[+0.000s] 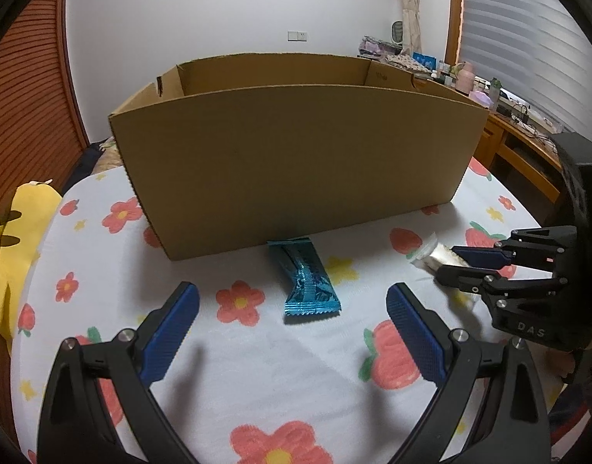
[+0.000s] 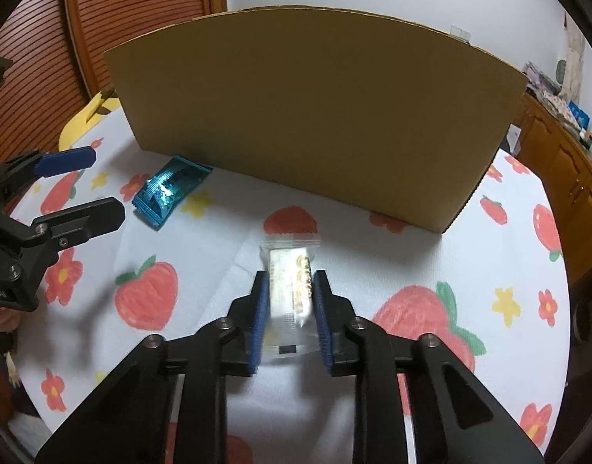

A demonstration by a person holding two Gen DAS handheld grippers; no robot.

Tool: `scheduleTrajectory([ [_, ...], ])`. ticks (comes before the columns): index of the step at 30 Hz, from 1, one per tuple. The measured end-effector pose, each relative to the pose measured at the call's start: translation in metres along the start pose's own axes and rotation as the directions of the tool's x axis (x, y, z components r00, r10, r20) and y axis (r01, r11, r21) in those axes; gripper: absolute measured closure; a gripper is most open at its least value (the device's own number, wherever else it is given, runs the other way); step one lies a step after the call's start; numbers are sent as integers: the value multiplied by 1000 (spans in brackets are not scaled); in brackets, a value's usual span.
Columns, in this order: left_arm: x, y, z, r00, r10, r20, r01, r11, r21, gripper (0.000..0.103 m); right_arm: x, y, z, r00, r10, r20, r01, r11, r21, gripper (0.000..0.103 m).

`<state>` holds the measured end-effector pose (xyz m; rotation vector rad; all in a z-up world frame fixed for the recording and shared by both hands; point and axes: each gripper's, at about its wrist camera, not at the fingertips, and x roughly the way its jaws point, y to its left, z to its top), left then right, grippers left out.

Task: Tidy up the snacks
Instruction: 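Close right gripper on the clear white snack while left gripper grasps the blue foil wrapper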

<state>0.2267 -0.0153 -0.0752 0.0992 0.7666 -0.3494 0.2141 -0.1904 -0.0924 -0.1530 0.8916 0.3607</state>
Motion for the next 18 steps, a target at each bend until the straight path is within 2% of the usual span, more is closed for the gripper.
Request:
scheduleTrajectory([
  [8,14,-1,6,999,-22,-36,22,1000,-11,9,-9,-3,-10,999,19,48,-21,999,35,83],
  [17,26,-4,10,998,-10,-69,9,1000,-15,41,-17,-5,-20,996,3,84,-8,999,53,83],
  [18,27,-5,10,997,-4,-72,3,1000,-12,42,-17,-5,-20,997,3,83,-7,999,54,83],
])
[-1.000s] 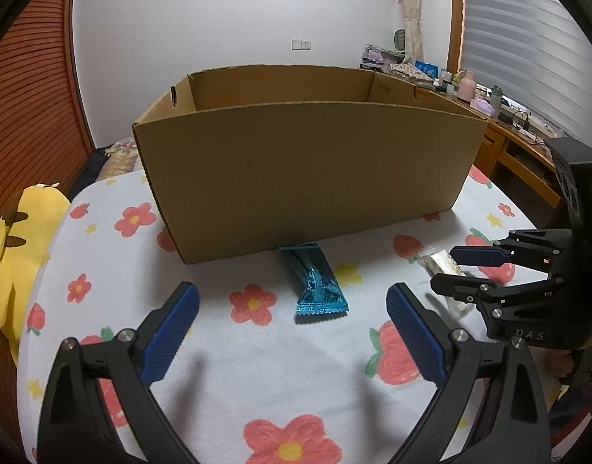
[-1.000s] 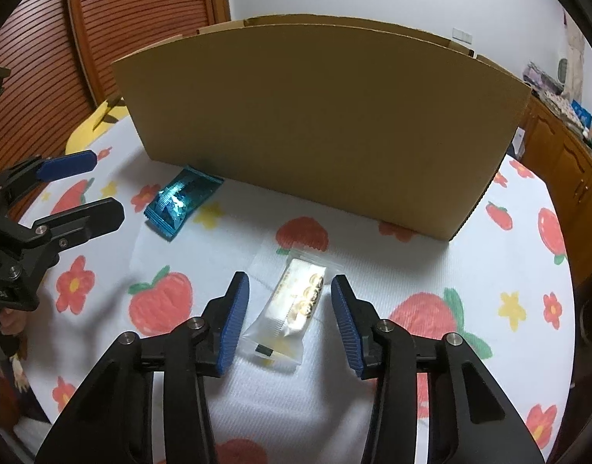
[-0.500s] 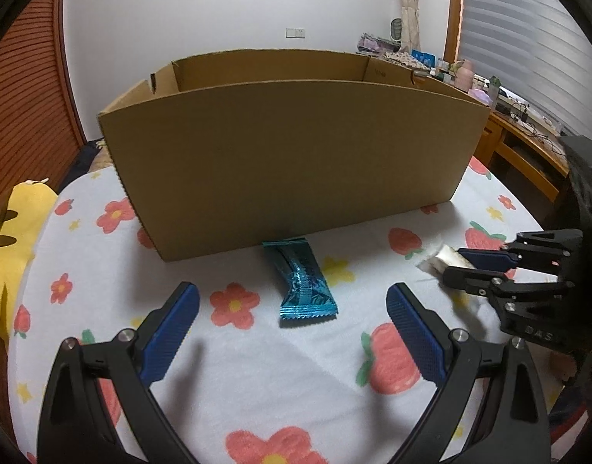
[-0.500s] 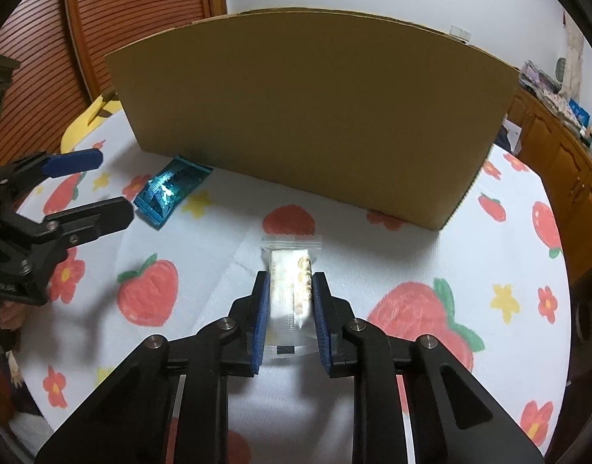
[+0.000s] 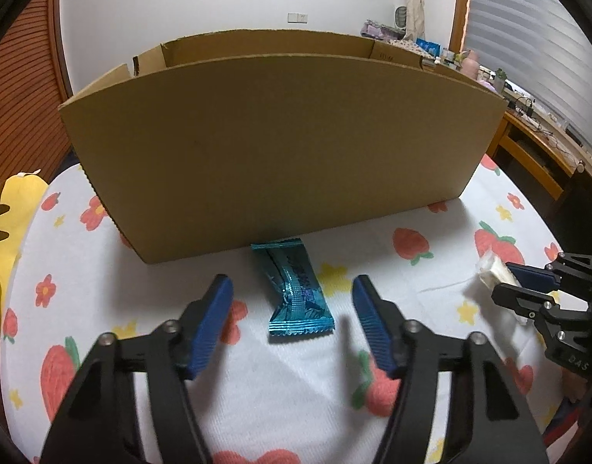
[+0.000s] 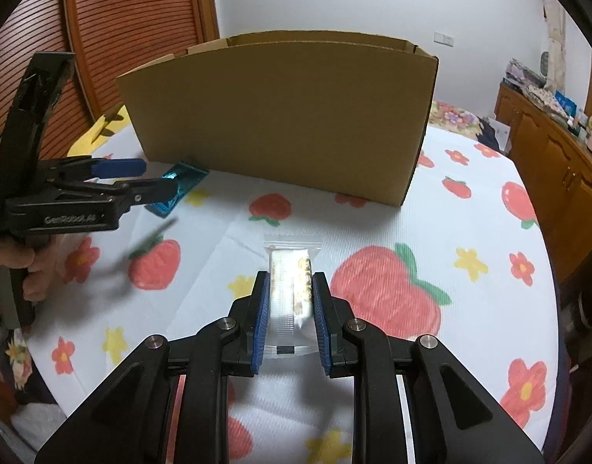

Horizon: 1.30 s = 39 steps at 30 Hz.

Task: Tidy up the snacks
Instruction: 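Close right gripper on the clear white snack while left gripper grasps the blue foil wrapper, then lift both held snacks and carry them over the cardboard box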

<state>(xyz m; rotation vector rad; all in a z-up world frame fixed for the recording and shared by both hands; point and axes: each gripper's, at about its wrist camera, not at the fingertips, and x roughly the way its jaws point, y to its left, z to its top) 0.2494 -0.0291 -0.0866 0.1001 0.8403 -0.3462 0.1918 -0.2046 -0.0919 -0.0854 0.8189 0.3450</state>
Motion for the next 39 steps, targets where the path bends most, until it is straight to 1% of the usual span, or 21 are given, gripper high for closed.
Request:
scheduleTrajectory([
  [8,6,-2,1,1000,11,-10,-11,1000,8,49,1,-1,-1,1000,5,5,-5,1000,7,83],
  [9,7,-3,2,1000,15,-9,-15,1000,10,54,1,-1,-1,1000,6,5,-6,1000,7,83],
  [13,12,-5,4,999,36,-21,-35,999,23,66,0,-1,-3,1000,3,15,-3,1000,4,83],
  [14,13,-6,4,999,38,-26,-37,999,25,72,0,-1,-3,1000,4,17,-4,1000,4,83],
  [15,15,-6,2,999,37,-36,-36,999,26,75,0,-1,-4,1000,5,18,-5,1000,5,83],
  [19,16,-2,-2,999,35,-42,-34,999,13,77,-1,-3,-5,1000,13,22,-13,1000,13,83],
  [23,10,2,-7,999,16,-35,-16,1000,-6,80,-1,-3,-5,1000,9,22,-10,1000,11,83],
  [27,-2,2,-15,999,34,-13,-34,999,-11,80,0,-2,-4,1000,9,23,-9,1000,12,83],
  [31,-16,3,-25,1000,-1,11,1,998,-60,80,0,-3,-4,1000,13,27,-13,1000,16,83],
  [34,-26,2,-31,999,13,30,-11,999,-43,80,-1,-3,-5,999,14,29,-14,1000,14,83],
  [39,-39,-3,-28,998,10,58,-9,1000,-26,80,-2,-5,-6,999,13,38,-14,1000,20,83],
])
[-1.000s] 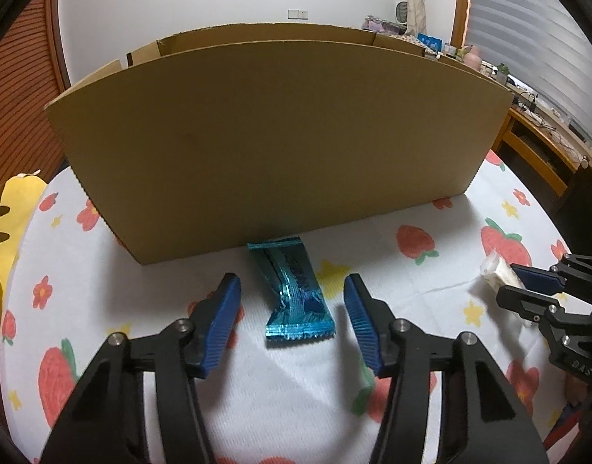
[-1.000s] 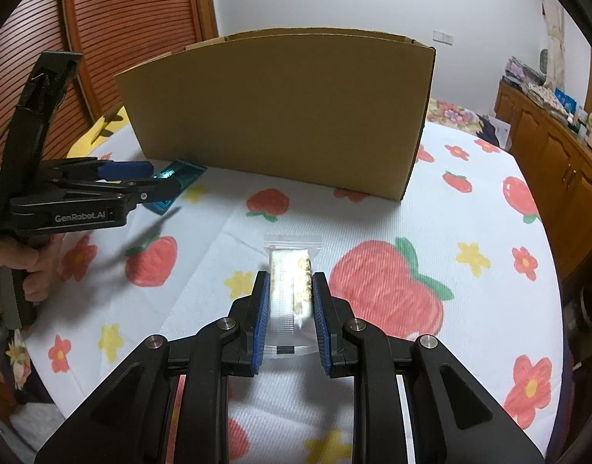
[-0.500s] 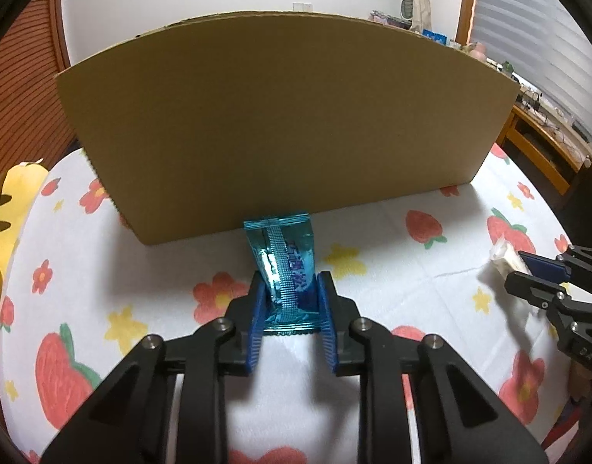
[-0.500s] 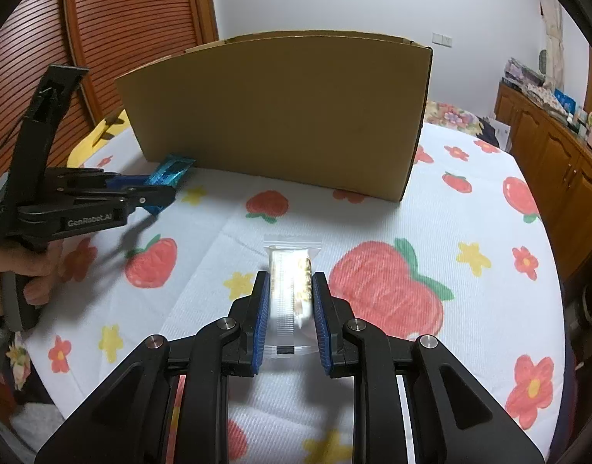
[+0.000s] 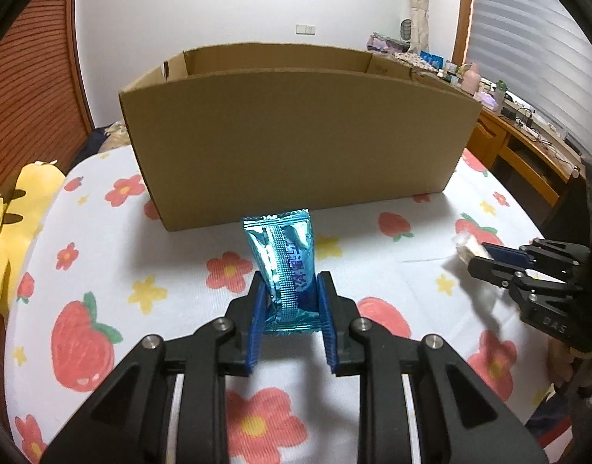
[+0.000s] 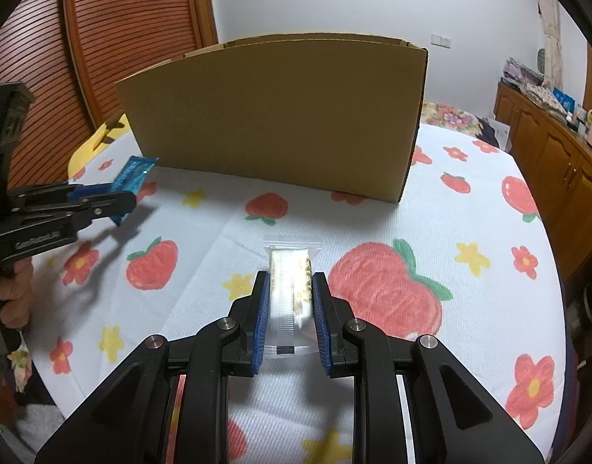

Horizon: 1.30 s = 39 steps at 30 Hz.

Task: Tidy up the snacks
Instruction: 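Lift both held snacks and carry them over the cardboard box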

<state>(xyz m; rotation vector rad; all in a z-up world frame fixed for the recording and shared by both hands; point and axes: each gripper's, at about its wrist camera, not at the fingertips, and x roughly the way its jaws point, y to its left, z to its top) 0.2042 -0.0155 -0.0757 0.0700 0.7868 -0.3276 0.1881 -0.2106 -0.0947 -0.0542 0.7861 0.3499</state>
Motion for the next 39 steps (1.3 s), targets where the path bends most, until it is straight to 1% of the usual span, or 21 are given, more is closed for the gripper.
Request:
scheduleTrajectory([
  [5,-17,2,5,999,-8,33,8,1000,4,80,-4,2,-1,1000,-11,22,11,1000,-4,83],
  [8,-28,2,13,998,-14,57,13,1000,13,80,-9,2,0,999,-14,35,14,1000,-7,83],
  [11,-38,-1,24,996,-5,88,2,999,33,80,-16,1,7,999,-4,50,4,1000,2,83],
  [13,-47,-1,34,994,-1,113,-5,999,45,79,-26,0,16,997,-2,76,2,1000,2,83],
  [18,-64,1,57,986,16,168,-28,997,68,79,-58,-1,52,987,6,162,-3,1000,-18,83],
  [22,-70,5,73,980,23,197,-37,997,71,79,-77,2,85,975,-9,222,21,999,-50,83],
  [26,-73,8,84,978,7,207,-22,997,69,79,-84,6,105,967,-23,253,43,996,-75,83],
  [28,-74,7,88,977,9,214,-25,997,73,79,-85,9,112,964,-31,262,56,995,-88,83],
  [32,-74,7,98,975,3,221,-20,997,76,79,-82,14,119,963,-31,266,61,993,-105,83],
  [35,-71,6,104,974,11,224,-30,996,83,79,-78,19,121,963,-33,266,67,991,-120,83],
  [39,-58,10,112,977,15,212,-31,997,72,79,-75,24,125,963,-39,267,76,988,-131,83],
])
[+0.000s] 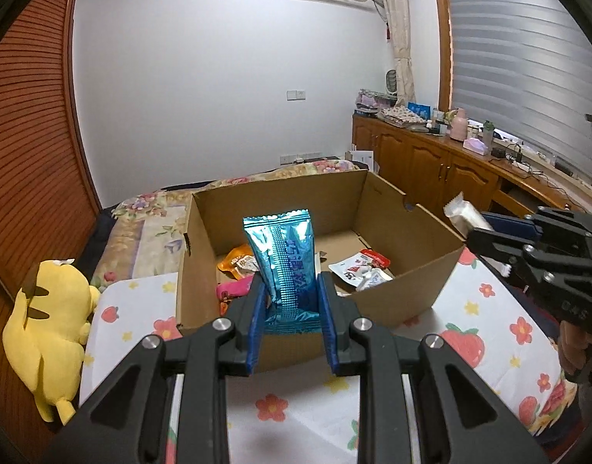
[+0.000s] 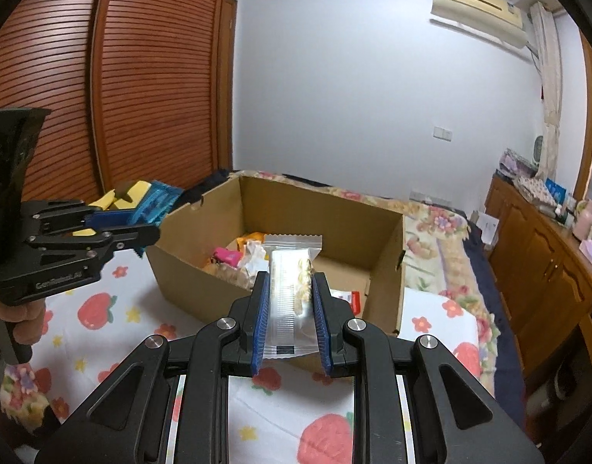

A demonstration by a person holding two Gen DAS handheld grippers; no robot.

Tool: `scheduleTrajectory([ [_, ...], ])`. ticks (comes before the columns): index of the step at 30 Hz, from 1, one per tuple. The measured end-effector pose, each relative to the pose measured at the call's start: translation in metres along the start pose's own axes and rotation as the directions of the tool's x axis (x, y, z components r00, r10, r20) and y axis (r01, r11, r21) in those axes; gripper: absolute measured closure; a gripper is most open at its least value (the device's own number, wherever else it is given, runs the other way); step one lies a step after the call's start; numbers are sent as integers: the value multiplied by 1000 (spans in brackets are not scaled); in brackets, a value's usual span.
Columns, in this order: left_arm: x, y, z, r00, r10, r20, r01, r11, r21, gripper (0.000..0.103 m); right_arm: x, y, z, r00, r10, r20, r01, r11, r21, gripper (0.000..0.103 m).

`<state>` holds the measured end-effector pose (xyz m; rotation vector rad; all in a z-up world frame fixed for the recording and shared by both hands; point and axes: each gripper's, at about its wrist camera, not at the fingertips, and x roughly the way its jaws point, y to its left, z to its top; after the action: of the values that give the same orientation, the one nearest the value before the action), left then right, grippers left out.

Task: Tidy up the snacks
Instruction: 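Lift both held snacks and carry them over the cardboard box, then open both grippers to drop the snacks into the box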

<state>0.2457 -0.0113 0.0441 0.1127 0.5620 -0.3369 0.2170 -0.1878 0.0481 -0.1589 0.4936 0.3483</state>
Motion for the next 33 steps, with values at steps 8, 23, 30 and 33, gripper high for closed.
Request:
scheduleTrajectory([
  [8,36,18,5,997,35,-68,-38,999,-35,79,23,1,3,999,-23,-31,22,999,-29,83],
  [23,70,31,7,992,46,-120,-53,997,-54,79,85,-21,12,991,-37,-129,42,998,39,83],
  [30,76,34,3,991,32,-133,-43,996,-77,79,93,-29,-1,986,-29,-163,41,996,74,83],
  [33,78,31,1,990,36,-138,-45,997,-65,79,94,-31,-3,985,-28,-169,42,996,78,83],
])
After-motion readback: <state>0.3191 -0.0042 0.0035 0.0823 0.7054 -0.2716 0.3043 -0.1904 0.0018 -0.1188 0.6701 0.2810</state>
